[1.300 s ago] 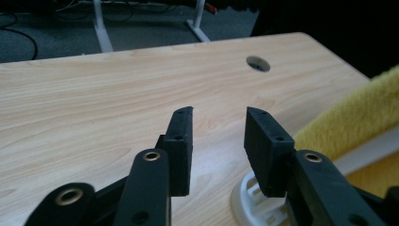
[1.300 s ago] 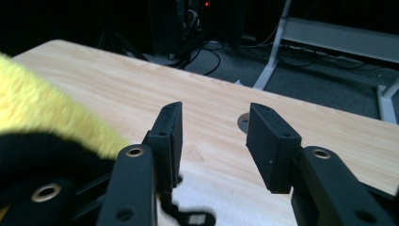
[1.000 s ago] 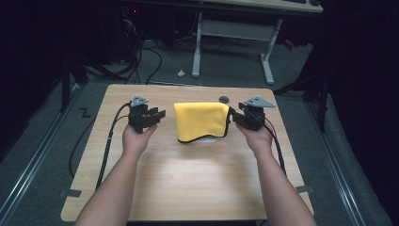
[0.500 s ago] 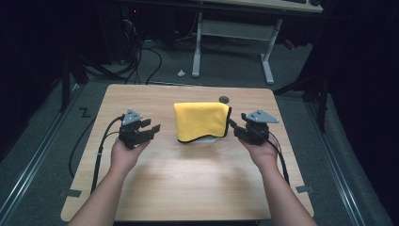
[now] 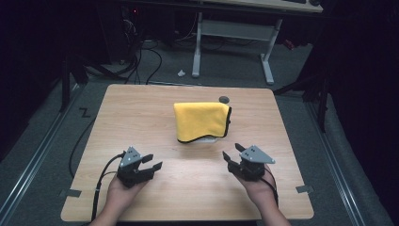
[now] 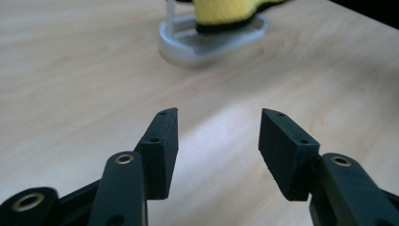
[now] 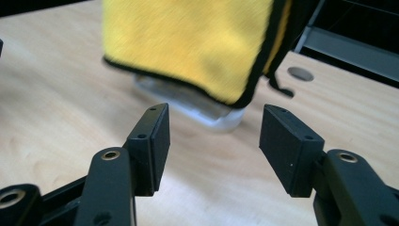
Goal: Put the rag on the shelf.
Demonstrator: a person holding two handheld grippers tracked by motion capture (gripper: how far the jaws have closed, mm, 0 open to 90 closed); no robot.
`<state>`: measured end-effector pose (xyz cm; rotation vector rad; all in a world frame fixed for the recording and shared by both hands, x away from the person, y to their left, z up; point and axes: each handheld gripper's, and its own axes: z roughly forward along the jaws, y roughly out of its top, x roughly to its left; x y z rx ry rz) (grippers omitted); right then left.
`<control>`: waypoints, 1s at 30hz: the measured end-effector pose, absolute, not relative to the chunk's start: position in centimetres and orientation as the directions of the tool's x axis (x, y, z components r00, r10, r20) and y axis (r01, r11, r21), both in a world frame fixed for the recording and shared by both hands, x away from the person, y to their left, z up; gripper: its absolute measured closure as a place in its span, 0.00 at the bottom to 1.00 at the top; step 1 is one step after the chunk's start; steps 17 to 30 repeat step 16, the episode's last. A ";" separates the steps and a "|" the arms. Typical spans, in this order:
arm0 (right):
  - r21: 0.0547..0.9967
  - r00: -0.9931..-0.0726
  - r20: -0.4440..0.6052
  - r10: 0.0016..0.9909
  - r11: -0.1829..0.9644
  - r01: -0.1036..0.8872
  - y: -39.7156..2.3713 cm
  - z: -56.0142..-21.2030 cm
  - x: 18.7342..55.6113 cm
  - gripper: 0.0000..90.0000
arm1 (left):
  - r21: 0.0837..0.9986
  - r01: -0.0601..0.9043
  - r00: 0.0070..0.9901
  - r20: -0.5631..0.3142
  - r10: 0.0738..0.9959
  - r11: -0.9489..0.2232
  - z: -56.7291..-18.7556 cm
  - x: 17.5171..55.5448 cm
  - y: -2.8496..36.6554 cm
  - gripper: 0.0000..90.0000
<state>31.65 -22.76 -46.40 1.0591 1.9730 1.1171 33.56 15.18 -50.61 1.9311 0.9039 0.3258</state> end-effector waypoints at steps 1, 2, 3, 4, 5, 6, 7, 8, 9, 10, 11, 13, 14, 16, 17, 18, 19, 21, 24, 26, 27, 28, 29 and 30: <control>0.885 -0.482 -0.130 0.866 0.321 0.338 -22.6 -46.7 31.2 0.49 | 0.840 0.463 0.696 -0.146 0.703 -0.284 -50.9 33.1 15.2 0.54; 0.884 -0.485 -0.129 0.865 0.322 0.340 -22.4 -47.0 30.8 0.49 | 0.838 0.465 0.700 -0.148 0.699 -0.287 -51.2 32.6 15.2 0.54; 0.879 -0.485 -0.134 0.864 0.330 0.345 -22.1 -47.4 30.4 0.48 | 0.834 0.471 0.702 -0.158 0.694 -0.287 -51.5 32.2 15.1 0.53; 0.873 -0.489 -0.142 0.861 0.342 0.348 -21.9 -47.7 30.1 0.48 | 0.827 0.483 0.704 -0.172 0.689 -0.288 -51.7 31.8 15.1 0.53; 0.866 -0.493 -0.151 0.857 0.355 0.351 -21.6 -48.0 29.8 0.48 | 0.821 0.495 0.705 -0.186 0.684 -0.287 -51.8 31.4 15.0 0.53; 0.862 -0.494 -0.146 0.857 0.356 0.361 -21.4 -48.3 29.6 0.48 | 0.819 0.503 0.704 -0.201 0.681 -0.278 -52.0 31.0 14.9 0.53; 0.857 -0.494 -0.146 0.857 0.359 0.370 -21.2 -48.5 29.3 0.47 | 0.817 0.506 0.708 -0.211 0.674 -0.276 -52.1 30.5 14.8 0.53; 0.854 -0.494 -0.148 0.857 0.362 0.373 -21.0 -49.0 29.0 0.47 | 0.817 0.502 0.716 -0.208 0.666 -0.284 -52.3 30.1 14.6 0.52; 0.853 -0.486 -0.157 0.860 0.366 0.373 -20.9 -49.5 28.6 0.48 | 0.815 0.493 0.725 -0.191 0.661 -0.305 -52.3 29.8 14.4 0.52; 0.854 -0.482 -0.166 0.861 0.369 0.366 -20.9 -50.1 28.2 0.49 | 0.815 0.485 0.732 -0.181 0.657 -0.316 -52.2 29.7 14.2 0.52; 0.846 -0.489 -0.168 0.856 0.379 0.374 -20.9 -50.4 28.0 0.49 | 0.819 0.478 0.736 -0.177 0.653 -0.317 -52.0 29.8 14.2 0.51; 0.835 -0.496 -0.182 0.849 0.399 0.378 -20.9 -50.7 28.0 0.49 | 0.825 0.478 0.733 -0.186 0.654 -0.301 -51.8 30.0 14.3 0.51; 0.836 -0.491 -0.176 0.853 0.393 0.384 -21.0 -50.8 28.2 0.49 | 0.825 0.484 0.731 -0.198 0.653 -0.291 -51.8 30.1 14.5 0.51; 0.836 -0.482 -0.150 0.863 0.371 0.405 -21.3 -50.9 28.4 0.49 | 0.820 0.494 0.726 -0.207 0.655 -0.288 -51.9 30.2 14.7 0.51; 0.836 -0.482 -0.150 0.863 0.371 0.405 -21.3 -50.9 28.4 0.49 | 0.820 0.494 0.726 -0.207 0.655 -0.288 -51.9 30.2 14.7 0.51; 0.836 -0.482 -0.150 0.863 0.371 0.405 -21.3 -50.9 28.4 0.49 | 0.820 0.494 0.726 -0.207 0.655 -0.288 -51.9 30.2 14.7 0.51; 0.836 -0.482 -0.150 0.863 0.371 0.405 -21.3 -50.9 28.4 0.49 | 0.820 0.494 0.726 -0.207 0.655 -0.288 -51.9 30.2 14.7 0.51; 0.836 -0.482 -0.150 0.863 0.371 0.405 -21.3 -50.9 28.4 0.49 | 0.820 0.494 0.726 -0.207 0.655 -0.288 -51.9 30.2 14.7 0.51; 0.836 -0.482 -0.150 0.863 0.371 0.405 -21.3 -50.9 28.4 0.49 | 0.820 0.494 0.726 -0.207 0.655 -0.288 -51.9 30.2 14.7 0.51; 0.836 -0.482 -0.150 0.863 0.371 0.405 -21.3 -50.9 28.4 0.49 | 0.820 0.494 0.726 -0.207 0.655 -0.288 -51.9 30.2 14.7 0.51; 0.836 -0.482 -0.150 0.863 0.371 0.405 -21.3 -50.9 28.4 0.49 | 0.820 0.494 0.726 -0.207 0.655 -0.288 -51.9 30.2 14.7 0.51; 0.836 -0.482 -0.150 0.863 0.371 0.405 -21.3 -50.9 28.4 0.49 | 0.820 0.494 0.726 -0.207 0.655 -0.288 -51.9 30.2 14.7 0.51; 0.836 -0.482 -0.150 0.863 0.371 0.405 -21.3 -50.9 28.4 0.49 | 0.820 0.494 0.726 -0.207 0.655 -0.288 -51.9 30.2 14.7 0.51; 0.836 -0.482 -0.150 0.863 0.371 0.405 -21.3 -50.9 28.4 0.49 | 0.820 0.494 0.726 -0.207 0.655 -0.288 -51.9 30.2 14.7 0.51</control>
